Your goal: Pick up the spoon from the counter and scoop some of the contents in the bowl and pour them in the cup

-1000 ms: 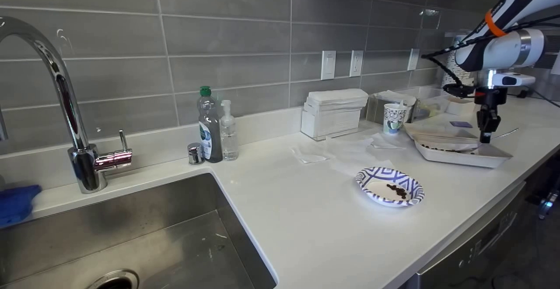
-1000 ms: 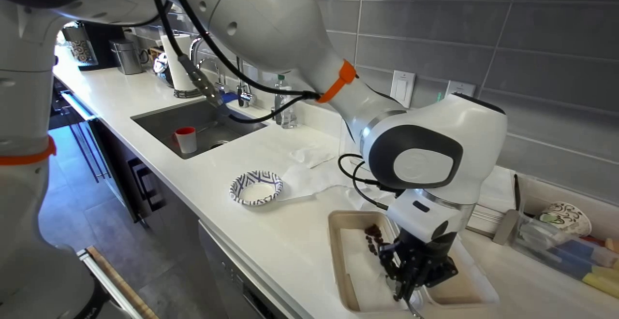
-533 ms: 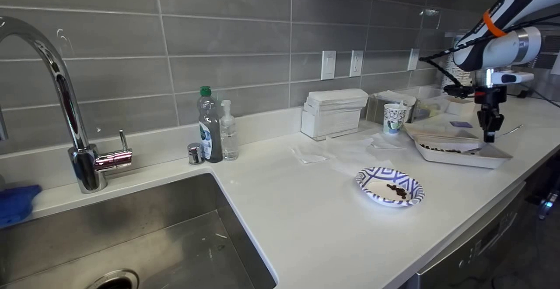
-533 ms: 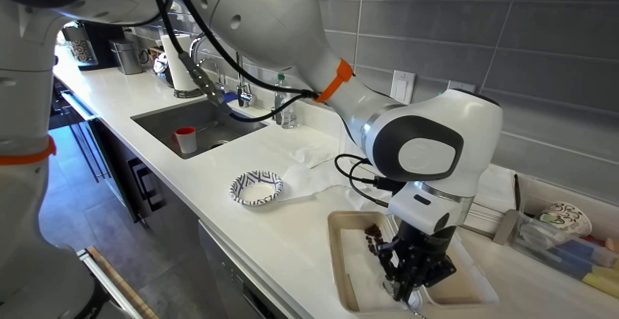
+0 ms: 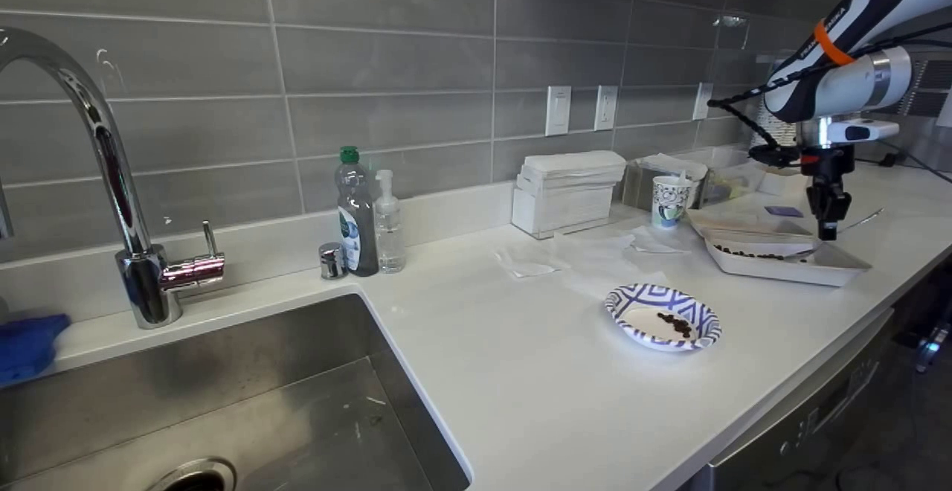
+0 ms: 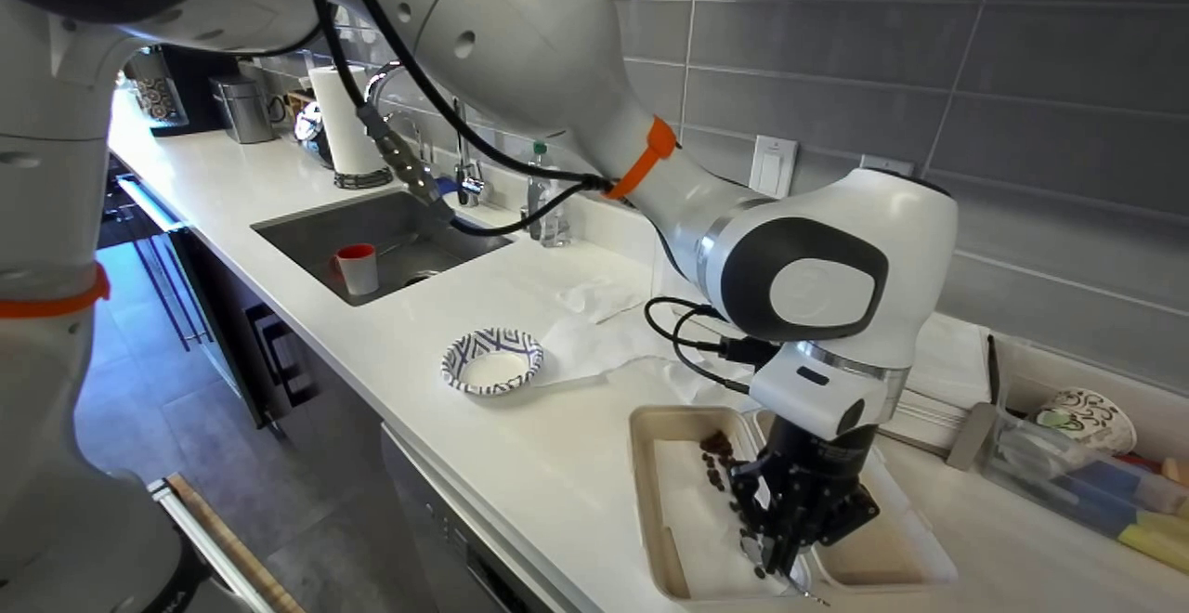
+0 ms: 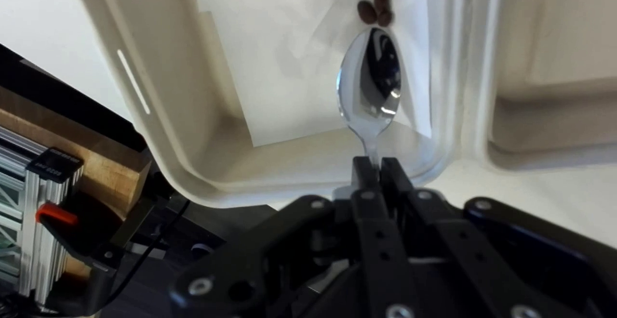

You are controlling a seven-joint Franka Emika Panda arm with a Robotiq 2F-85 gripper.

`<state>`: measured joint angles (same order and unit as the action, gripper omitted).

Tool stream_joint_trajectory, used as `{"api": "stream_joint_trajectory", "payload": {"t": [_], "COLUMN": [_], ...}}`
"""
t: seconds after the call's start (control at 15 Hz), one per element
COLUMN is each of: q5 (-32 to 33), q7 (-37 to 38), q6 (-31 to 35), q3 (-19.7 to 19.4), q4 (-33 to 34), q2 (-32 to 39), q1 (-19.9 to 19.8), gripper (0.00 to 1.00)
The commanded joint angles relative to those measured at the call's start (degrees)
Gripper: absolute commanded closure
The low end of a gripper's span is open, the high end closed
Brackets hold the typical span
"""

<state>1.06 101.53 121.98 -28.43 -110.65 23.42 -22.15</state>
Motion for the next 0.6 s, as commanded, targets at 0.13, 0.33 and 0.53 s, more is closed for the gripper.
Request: {"api": "stream_joint_trajectory", "payload": {"t": [0.13, 0.33, 0.53], "q5": [0.56, 0.01, -0.75], "q7": [1.36, 1.07, 0.38], "q6": [-1.30, -0.88, -0.44], "q3": [0.67, 1.06, 1.86], "q4": [2.39, 2.91, 2.89], "q2": [2.45, 2.77, 2.23], "q1": [0.34, 0.32, 0.32], "gripper": [0.98, 0.98, 0.98]}}
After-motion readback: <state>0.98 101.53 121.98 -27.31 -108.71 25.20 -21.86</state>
